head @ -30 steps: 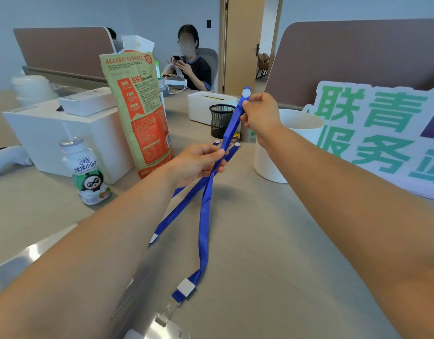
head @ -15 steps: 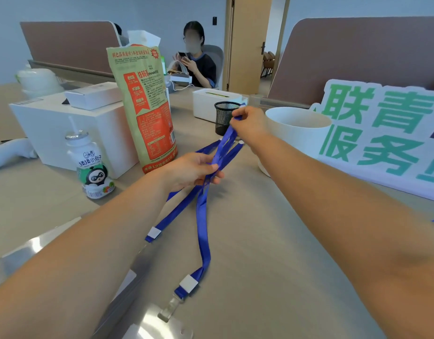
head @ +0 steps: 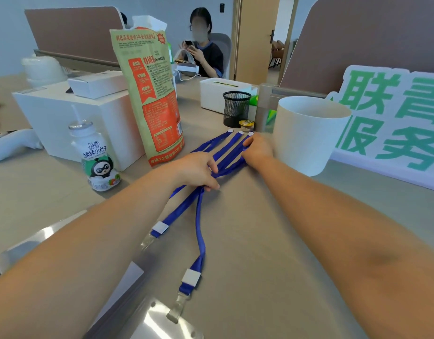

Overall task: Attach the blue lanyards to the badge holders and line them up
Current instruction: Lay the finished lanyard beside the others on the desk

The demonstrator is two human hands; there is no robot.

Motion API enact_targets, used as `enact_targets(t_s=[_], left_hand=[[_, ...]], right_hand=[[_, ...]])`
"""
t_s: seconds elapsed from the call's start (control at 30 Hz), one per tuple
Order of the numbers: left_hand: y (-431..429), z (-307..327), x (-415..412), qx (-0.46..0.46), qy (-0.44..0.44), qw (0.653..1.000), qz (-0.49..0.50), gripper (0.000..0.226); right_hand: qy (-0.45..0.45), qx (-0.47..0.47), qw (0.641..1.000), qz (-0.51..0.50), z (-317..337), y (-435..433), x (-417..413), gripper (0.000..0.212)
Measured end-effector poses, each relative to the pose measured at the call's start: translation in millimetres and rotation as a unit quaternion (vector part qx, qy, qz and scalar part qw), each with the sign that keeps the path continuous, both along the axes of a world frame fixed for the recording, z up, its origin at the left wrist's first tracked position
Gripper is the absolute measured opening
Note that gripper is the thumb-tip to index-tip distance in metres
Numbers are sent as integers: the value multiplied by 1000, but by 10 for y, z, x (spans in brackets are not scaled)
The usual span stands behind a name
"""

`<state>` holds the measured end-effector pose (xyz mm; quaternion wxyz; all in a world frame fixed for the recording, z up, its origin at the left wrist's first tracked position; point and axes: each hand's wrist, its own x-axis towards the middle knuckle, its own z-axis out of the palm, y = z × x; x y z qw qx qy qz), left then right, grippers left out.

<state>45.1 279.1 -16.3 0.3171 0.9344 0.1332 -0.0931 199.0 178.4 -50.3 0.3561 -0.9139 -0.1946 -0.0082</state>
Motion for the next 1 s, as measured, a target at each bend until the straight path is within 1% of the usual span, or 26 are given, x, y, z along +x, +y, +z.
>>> enact_targets(t_s=[0.07,0.2,0.27,0.4,0.5,0.57,0.63,0.7,0.87,0.9,0.93,1.0], left_hand=[[-37,-12,5,35,-20,999,-10,27],[-76,-34,28,101,-73,992,-25,23],[-80,-45,48,111,-80,990,-33,21],[-67,-79,107,130,-99,986,-39,20],[-60,-120,160,155,-125,979,-37,22],[-59,-146,202,156,-135,978,-33,23],[-62,-167,237,152,-138,978,-33,27],[-59,-176,257,144,-133,980,-38,31],[-53,-161,237,145,-111,980,-78,31],[-50,-159,226,149,-107,979,-86,31],[-47,-160,215,152,-106,978,-91,32],[-42,-162,187,154,-111,977,-98,31]], right_hand=[[-8,23,1000,-6,-35,-15,13,21],[11,124,992,-30,-75,29,75,14],[32,154,987,-41,-83,72,100,18],[41,110,991,-58,-96,108,125,28],[41,110,990,-73,-83,128,170,31],[42,102,991,-82,-54,147,207,32],[33,71,994,-78,-35,168,235,33],[23,13,997,-73,-38,180,233,35],[-30,-78,994,-70,-20,171,122,41],[-40,-80,994,-65,-18,158,111,40],[-59,-100,992,-46,-11,153,100,39],[-83,-109,991,-7,10,139,45,33]])
